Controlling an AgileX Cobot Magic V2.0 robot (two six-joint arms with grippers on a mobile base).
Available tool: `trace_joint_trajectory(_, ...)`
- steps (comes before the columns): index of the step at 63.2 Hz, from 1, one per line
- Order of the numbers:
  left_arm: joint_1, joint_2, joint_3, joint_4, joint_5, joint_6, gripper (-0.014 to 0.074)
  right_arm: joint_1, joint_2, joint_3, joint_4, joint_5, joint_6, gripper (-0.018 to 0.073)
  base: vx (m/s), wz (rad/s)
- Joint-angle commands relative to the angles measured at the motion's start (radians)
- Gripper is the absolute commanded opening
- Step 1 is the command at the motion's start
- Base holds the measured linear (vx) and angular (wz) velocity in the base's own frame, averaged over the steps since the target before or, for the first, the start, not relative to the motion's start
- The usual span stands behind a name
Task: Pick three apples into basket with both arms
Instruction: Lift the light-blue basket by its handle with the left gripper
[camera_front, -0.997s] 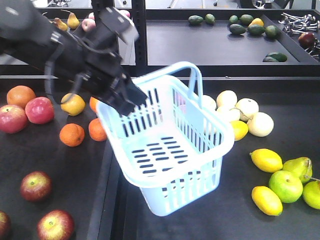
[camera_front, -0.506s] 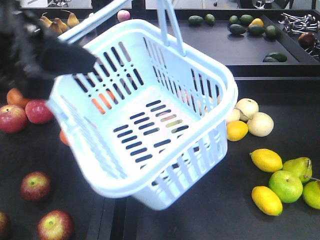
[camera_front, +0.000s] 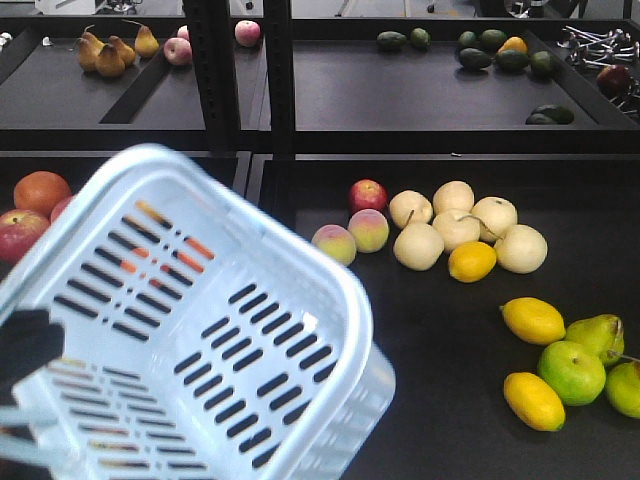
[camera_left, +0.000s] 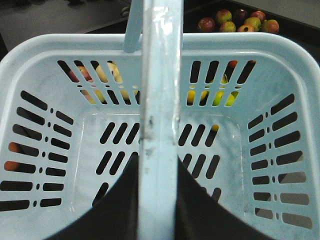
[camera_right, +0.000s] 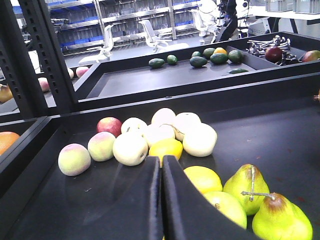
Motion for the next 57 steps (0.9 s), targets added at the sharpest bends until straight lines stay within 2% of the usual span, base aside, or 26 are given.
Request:
trace_joint_trajectory(1, -0.001, -0.088, 0.060, -0.048, -0.140, -0.042, -0.0008, -0.004, -0.013, 0.015, -0.002, -0.074, -0.005, -0.0004, 0.00, 0.00)
trace_joint_trajectory(16, -0.001, -0.172, 0.166, -0.045, -0.136, -0.052, -0.0008, -0.004, -0.013, 0.015, -0.002, -0.074, -0.005, -0.0004, 0.00, 0.00)
trace_joint_trajectory(57, -0.001, -0.172, 0.176, -0.045, -0.122, -0.051, -0.0008, -0.004, -0.013, 0.015, -0.002, -0.074, -0.005, -0.0004, 0.00, 0.00)
